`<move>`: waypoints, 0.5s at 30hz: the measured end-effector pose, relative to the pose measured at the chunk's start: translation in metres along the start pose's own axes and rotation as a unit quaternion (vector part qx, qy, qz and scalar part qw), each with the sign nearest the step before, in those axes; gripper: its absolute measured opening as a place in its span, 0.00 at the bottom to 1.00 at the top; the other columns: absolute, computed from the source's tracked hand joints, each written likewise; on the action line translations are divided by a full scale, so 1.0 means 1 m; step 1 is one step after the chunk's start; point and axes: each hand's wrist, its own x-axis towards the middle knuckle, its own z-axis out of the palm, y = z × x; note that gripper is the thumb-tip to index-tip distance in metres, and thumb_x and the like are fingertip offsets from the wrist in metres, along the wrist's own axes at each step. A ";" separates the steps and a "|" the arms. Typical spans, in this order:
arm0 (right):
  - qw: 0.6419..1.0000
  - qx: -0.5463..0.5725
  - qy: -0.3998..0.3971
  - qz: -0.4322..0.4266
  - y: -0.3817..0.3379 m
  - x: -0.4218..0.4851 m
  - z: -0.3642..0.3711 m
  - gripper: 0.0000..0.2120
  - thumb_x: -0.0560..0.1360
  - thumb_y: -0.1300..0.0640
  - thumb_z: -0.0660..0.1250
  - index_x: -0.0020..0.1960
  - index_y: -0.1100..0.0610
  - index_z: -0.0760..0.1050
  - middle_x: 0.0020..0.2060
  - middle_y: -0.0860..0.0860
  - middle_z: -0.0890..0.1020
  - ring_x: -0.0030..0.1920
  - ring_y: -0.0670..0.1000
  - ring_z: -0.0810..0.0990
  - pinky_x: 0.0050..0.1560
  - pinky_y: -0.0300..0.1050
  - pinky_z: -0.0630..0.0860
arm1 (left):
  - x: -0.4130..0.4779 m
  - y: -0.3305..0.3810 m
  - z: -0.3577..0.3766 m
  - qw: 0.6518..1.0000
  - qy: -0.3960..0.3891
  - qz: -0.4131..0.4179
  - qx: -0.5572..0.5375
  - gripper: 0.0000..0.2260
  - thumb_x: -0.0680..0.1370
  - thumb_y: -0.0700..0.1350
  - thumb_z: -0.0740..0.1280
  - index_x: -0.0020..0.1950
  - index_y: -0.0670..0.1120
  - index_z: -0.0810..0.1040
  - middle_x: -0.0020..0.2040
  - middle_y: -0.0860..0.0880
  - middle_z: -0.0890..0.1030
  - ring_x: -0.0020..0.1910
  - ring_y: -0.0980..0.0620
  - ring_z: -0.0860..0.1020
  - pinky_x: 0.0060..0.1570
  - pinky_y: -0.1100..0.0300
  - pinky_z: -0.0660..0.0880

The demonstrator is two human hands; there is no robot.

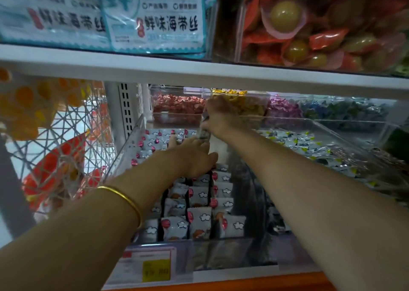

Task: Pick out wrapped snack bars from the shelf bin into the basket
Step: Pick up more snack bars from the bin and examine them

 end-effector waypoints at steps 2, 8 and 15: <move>0.997 -0.027 -0.070 0.000 -0.007 0.003 0.005 0.10 0.77 0.63 0.64 0.57 0.62 0.71 0.48 0.57 0.76 0.46 0.51 0.76 0.44 0.43 0.72 | -0.002 -0.001 0.000 0.999 -0.021 0.021 0.012 0.23 0.82 0.52 0.46 0.71 0.41 0.64 0.74 0.44 0.60 0.74 0.43 0.53 0.69 0.33 0.47; 0.968 -0.101 -0.230 0.019 -0.019 0.013 0.000 0.20 0.74 0.69 0.64 0.65 0.64 0.69 0.55 0.59 0.77 0.43 0.51 0.75 0.40 0.40 0.72 | -0.010 -0.009 -0.004 0.998 -0.056 0.026 0.029 0.25 0.82 0.53 0.43 0.75 0.41 0.54 0.78 0.45 0.46 0.76 0.45 0.43 0.68 0.31 0.44; 0.973 -0.057 -0.222 0.019 -0.015 -0.002 -0.021 0.12 0.76 0.67 0.64 0.59 0.65 0.72 0.40 0.54 0.75 0.37 0.50 0.74 0.32 0.40 0.69 | -0.030 -0.005 -0.007 1.000 -0.011 0.008 -0.010 0.24 0.82 0.54 0.42 0.77 0.47 0.48 0.78 0.47 0.45 0.76 0.49 0.42 0.71 0.37 0.44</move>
